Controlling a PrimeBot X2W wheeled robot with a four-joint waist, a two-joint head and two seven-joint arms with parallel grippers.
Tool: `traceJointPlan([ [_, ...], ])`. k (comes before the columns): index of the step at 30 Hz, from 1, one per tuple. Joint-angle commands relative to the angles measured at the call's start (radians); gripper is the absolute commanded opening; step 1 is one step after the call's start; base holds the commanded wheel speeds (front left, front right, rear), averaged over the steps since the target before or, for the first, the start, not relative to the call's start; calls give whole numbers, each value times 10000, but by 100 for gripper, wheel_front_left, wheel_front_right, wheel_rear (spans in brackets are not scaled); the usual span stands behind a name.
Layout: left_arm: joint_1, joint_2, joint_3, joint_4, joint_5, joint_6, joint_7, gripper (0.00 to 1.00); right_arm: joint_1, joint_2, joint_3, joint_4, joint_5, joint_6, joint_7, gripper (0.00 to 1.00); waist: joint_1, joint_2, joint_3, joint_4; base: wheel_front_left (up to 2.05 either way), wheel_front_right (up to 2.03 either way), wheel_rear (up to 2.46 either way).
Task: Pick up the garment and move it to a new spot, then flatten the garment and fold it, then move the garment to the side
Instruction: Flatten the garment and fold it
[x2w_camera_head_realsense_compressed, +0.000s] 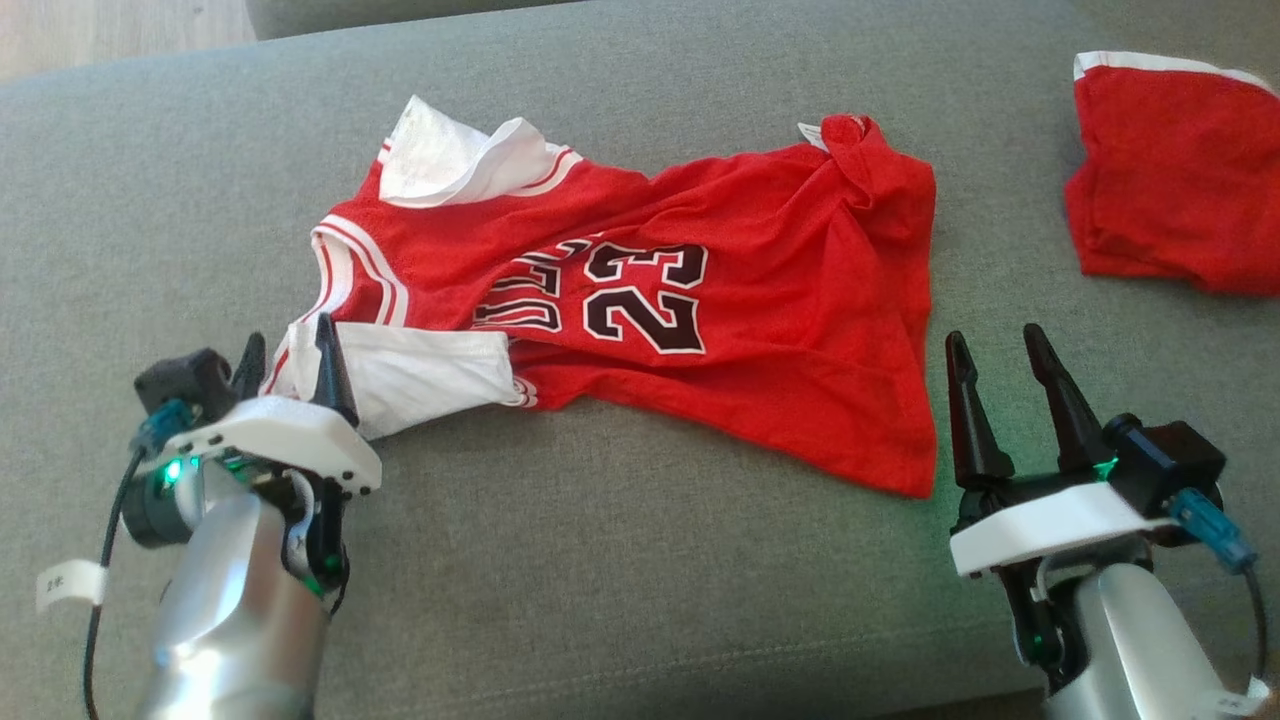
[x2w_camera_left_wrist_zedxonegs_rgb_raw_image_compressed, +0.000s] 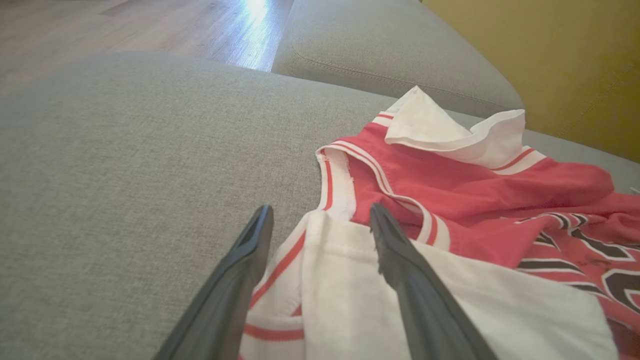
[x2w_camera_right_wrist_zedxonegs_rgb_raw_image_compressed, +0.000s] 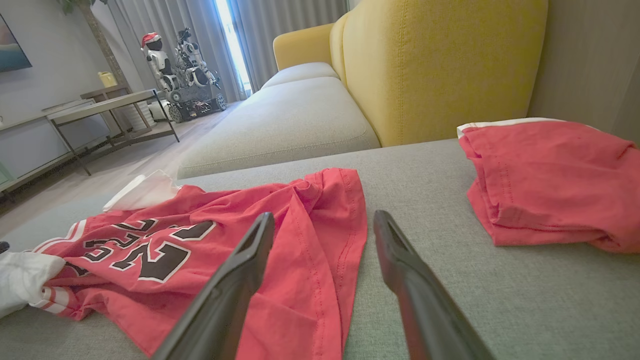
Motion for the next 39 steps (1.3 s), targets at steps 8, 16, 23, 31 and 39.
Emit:
traceJointPlan([
  [8,-502,253,300,-29,110,-275,-124,0,-355,11,155,-212,42,-7,-91,100,0,0,-39,50,0,0,0],
  [16,-467,212,499,-249,179,-320,-124,0,-365,21,138,-202,5,-7,-68,100,0,0,-115,102,0,0,0],
  [23,-181,164,818,-949,249,-367,-124,0,-329,26,131,-175,12,-7,-66,100,0,0,-185,107,0,0,0],
  [31,692,-144,1258,-2911,249,-454,-124,0,-223,43,43,-304,43,-7,-144,100,0,0,-311,288,0,0,0],
  [39,2935,-321,777,-5663,-531,-747,-124,2,122,-107,34,-618,136,-7,-280,100,0,0,-560,1046,0,0,0],
])
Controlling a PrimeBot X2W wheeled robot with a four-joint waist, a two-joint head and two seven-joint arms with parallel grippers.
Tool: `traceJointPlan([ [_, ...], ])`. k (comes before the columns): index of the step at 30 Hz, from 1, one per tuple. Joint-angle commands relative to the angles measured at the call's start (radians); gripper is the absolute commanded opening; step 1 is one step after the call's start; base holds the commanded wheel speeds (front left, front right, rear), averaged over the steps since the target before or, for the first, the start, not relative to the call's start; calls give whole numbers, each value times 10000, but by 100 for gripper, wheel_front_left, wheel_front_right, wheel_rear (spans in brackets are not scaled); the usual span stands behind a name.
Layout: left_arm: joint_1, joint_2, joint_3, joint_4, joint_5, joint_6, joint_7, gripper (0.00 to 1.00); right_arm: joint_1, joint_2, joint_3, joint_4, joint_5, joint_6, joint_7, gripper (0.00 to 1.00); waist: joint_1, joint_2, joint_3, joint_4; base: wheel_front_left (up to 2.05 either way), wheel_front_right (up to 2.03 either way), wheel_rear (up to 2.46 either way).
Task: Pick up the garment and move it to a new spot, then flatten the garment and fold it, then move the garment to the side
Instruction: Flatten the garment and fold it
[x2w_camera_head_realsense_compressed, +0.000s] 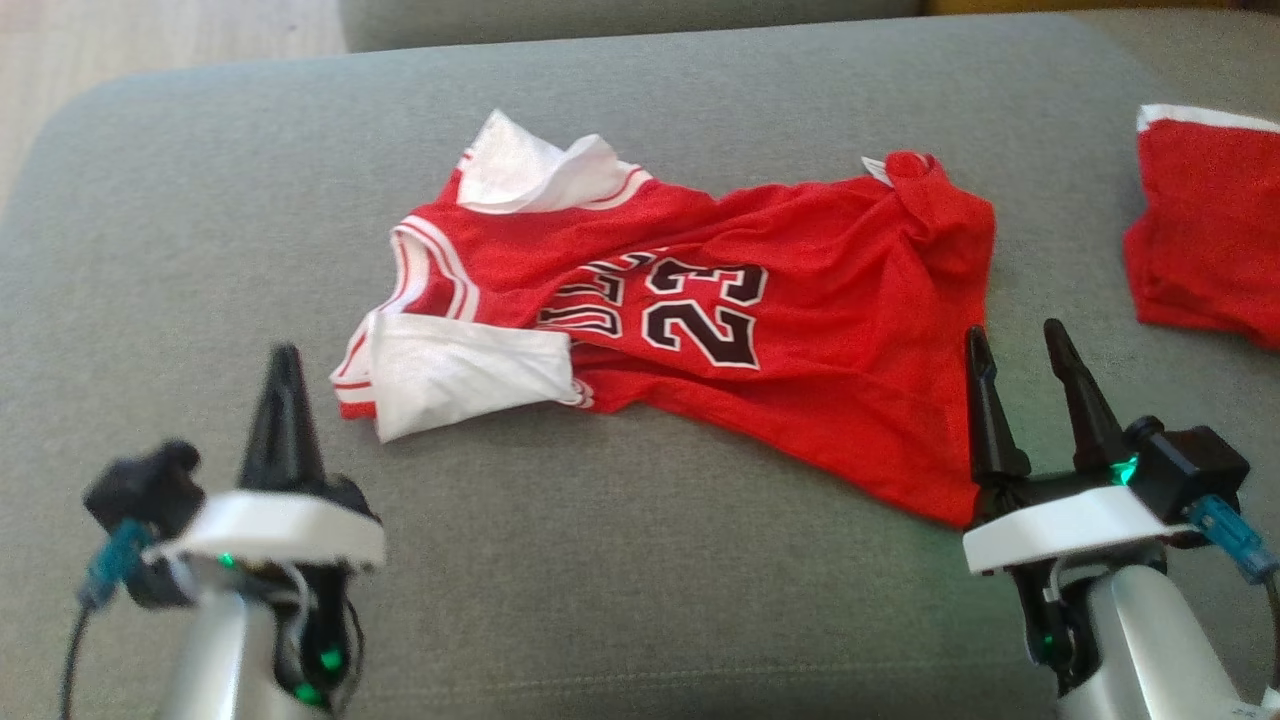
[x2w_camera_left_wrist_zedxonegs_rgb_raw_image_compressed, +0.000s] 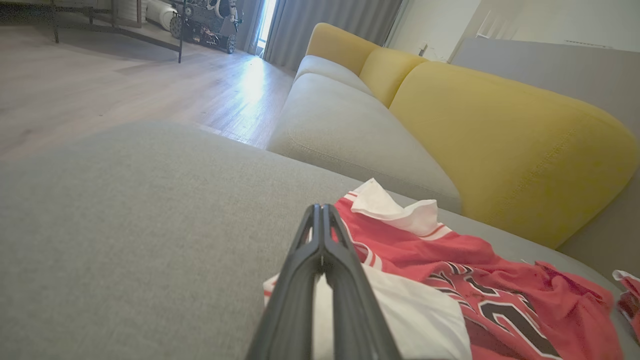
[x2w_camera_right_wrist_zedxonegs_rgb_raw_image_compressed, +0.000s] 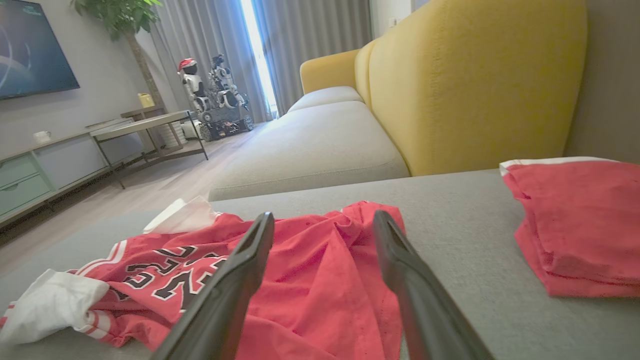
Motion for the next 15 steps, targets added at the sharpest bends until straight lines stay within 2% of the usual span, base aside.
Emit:
traceJointPlan([
  [1,88,128,-32,-660,-263,-41,-122,27,40,-109,257,-397,52,-7,-112,100,0,0,-126,239,0,0,0],
  [2,315,128,-239,-835,-350,-62,-122,50,53,-134,300,-413,70,-7,-118,100,0,0,-157,298,0,0,0],
  [3,515,127,-402,-975,-405,-44,-122,85,68,-163,350,-421,73,-7,-125,100,0,0,-205,360,0,0,0],
  [4,692,127,-516,-1077,-486,22,-122,100,80,-186,399,-422,71,-7,-134,100,0,0,-262,411,0,0,0],
  [15,1272,125,-1228,-1284,-736,439,-122,100,215,-188,608,-330,93,-7,-41,100,0,0,-723,666,0,0,0],
])
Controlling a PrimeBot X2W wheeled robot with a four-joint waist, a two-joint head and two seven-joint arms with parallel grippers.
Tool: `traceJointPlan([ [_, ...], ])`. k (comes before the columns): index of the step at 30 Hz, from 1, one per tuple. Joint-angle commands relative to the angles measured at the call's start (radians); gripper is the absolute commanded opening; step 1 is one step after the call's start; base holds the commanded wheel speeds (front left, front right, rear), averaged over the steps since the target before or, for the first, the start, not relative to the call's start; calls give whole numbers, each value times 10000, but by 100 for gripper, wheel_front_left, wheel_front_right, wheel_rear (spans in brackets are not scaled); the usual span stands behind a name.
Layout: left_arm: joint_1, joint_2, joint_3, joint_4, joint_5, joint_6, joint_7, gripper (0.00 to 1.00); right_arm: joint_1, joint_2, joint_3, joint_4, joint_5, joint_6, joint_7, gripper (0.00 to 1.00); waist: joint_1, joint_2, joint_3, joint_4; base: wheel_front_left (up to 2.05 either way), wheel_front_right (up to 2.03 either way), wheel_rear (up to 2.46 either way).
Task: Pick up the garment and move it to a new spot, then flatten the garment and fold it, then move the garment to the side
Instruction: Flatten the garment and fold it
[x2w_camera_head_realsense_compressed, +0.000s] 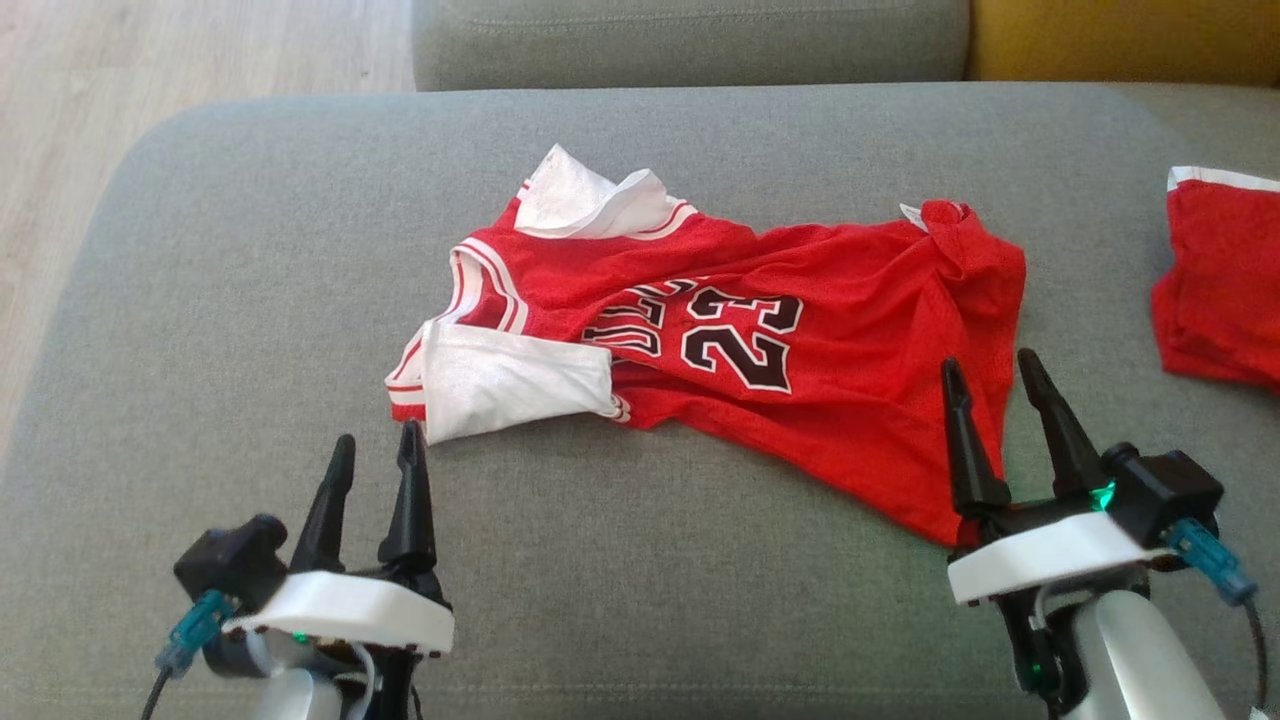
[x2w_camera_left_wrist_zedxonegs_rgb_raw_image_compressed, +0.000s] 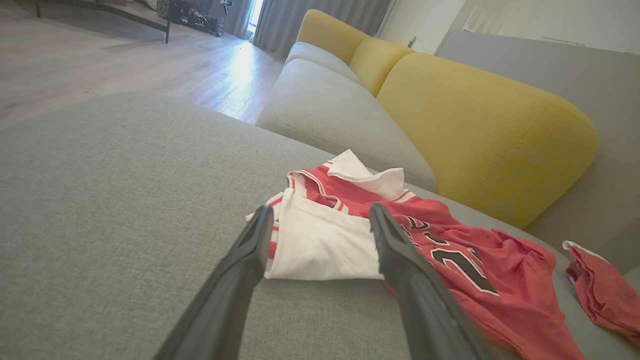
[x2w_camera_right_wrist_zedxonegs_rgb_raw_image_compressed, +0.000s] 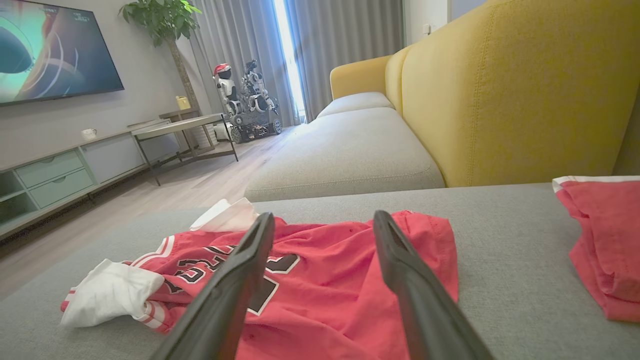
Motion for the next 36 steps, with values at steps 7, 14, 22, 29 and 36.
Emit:
traceJointPlan([
  [7,-491,92,110,80,73,129,-124,100,-175,-112,303,-322,18,-7,72,100,0,0,-85,-141,0,0,0],
  [14,-1490,92,-102,1968,503,370,-124,100,-281,-96,409,-335,16,-7,119,100,0,0,172,-520,0,0,0],
  [22,-3456,472,122,3983,623,692,298,100,-517,-67,479,-330,27,-7,61,100,0,0,768,-1016,0,0,0],
  [29,-4576,904,291,5206,589,658,384,100,-658,3,333,-33,16,-7,-30,100,0,0,978,-1319,0,0,0],
  [36,-5281,1092,254,6130,600,500,264,100,-788,64,393,127,-22,-7,-103,100,0,0,1126,-1451,0,0,0],
])
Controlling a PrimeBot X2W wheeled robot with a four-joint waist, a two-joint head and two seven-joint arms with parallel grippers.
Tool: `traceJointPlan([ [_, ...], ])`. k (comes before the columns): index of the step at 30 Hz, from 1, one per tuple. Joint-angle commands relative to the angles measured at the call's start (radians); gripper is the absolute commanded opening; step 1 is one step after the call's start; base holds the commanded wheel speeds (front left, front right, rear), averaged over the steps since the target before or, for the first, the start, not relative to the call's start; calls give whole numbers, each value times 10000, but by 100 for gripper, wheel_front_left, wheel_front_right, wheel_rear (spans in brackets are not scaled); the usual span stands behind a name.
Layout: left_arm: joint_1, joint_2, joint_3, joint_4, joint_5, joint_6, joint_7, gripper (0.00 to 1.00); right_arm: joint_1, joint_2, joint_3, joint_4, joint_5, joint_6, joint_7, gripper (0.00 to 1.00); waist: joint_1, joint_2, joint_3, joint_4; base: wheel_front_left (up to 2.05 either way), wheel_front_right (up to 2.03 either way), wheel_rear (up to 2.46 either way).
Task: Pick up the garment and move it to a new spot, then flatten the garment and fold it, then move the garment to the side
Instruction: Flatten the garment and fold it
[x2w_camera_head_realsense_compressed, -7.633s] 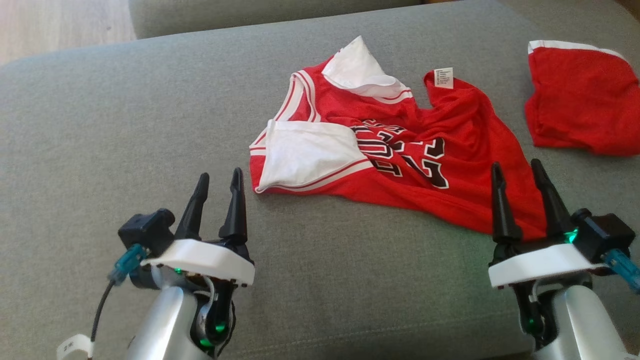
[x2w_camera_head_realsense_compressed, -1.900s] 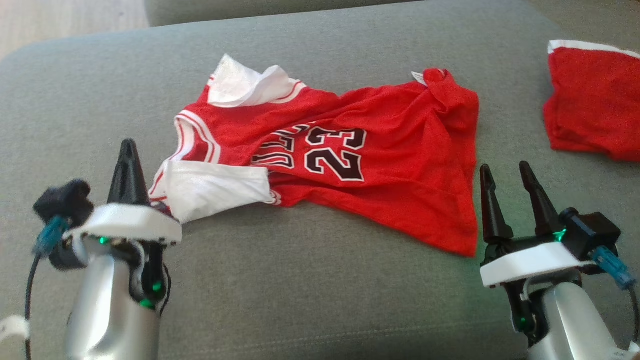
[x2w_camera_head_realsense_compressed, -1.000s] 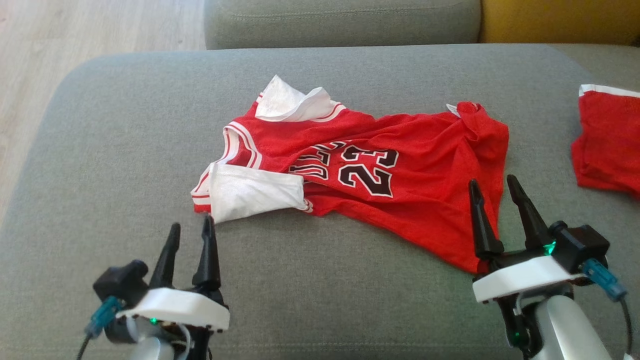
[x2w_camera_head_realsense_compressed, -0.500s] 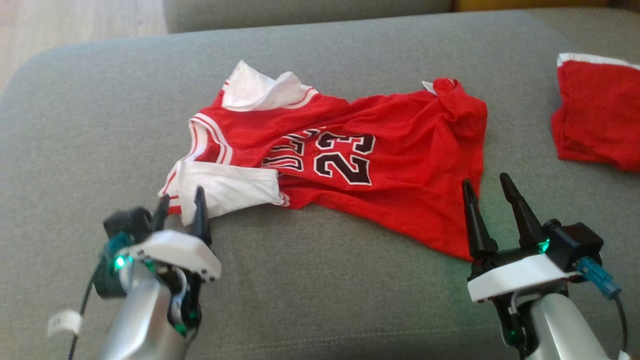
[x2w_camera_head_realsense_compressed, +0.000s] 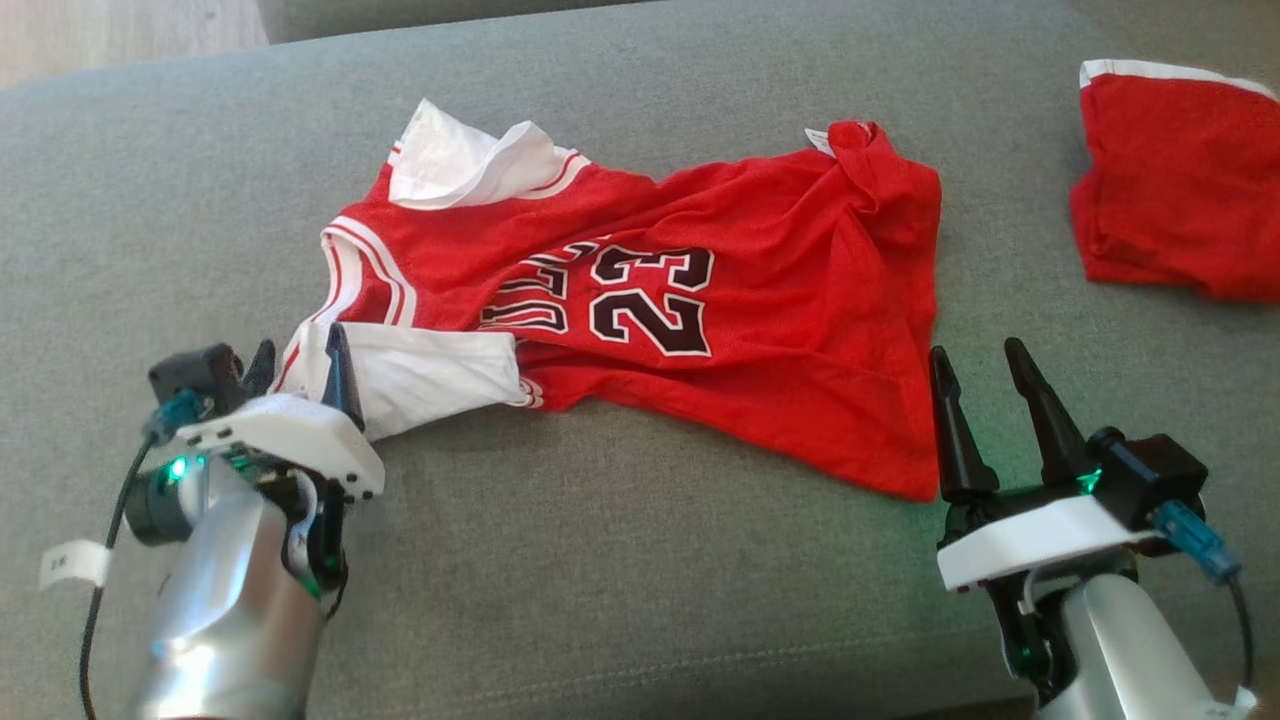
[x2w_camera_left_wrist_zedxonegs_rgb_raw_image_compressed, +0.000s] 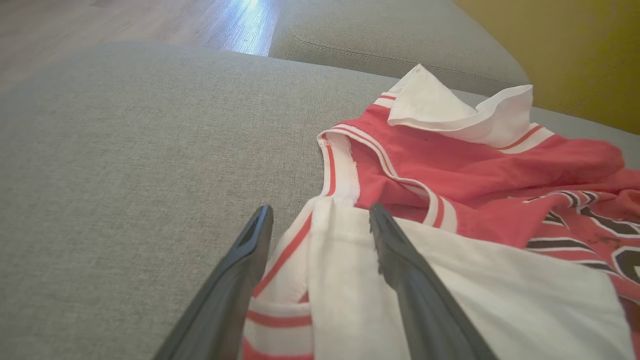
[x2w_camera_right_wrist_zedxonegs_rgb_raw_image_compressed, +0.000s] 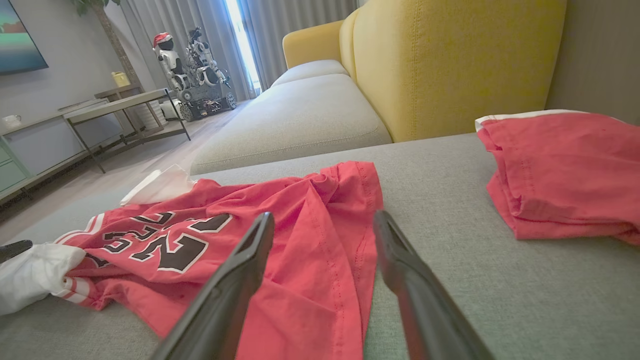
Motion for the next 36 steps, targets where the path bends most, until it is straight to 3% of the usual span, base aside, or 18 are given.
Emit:
traceJointPlan([
  [1,-580,321,244,-84,43,-58,-182,100,-450,36,251,-250,-26,-7,-122,100,0,0,43,-23,0,0,0],
  [10,-1011,215,76,603,84,-174,-335,100,-504,61,262,-133,-45,-7,-182,100,0,0,90,-42,0,0,0],
  [11,-1041,202,59,676,77,-208,-349,93,-509,61,261,-118,-46,-7,-189,100,0,0,85,-39,0,0,0],
  [12,-1068,189,42,752,70,-238,-361,65,-514,60,261,-104,-47,-7,-195,100,0,0,80,-36,0,0,0],
  [13,-1091,178,23,838,61,-272,-369,46,-521,60,263,-93,-51,-7,-199,100,0,0,77,-35,0,0,0],
  [14,-1113,171,7,934,50,-302,-373,36,-526,60,265,-85,-56,-7,-202,100,0,0,73,-33,0,0,0],
  [16,-1161,168,-19,1132,26,-356,-379,0,-536,61,271,-79,-64,-7,-206,100,0,0,68,-28,0,0,0],
  [26,-1272,189,92,846,46,-310,-533,0,-516,25,191,-78,-75,-7,-200,100,0,0,60,29,0,0,0],
  [36,428,288,587,-2875,744,-194,-549,0,204,57,-244,176,150,-7,257,100,0,0,-233,127,0,0,0],
])
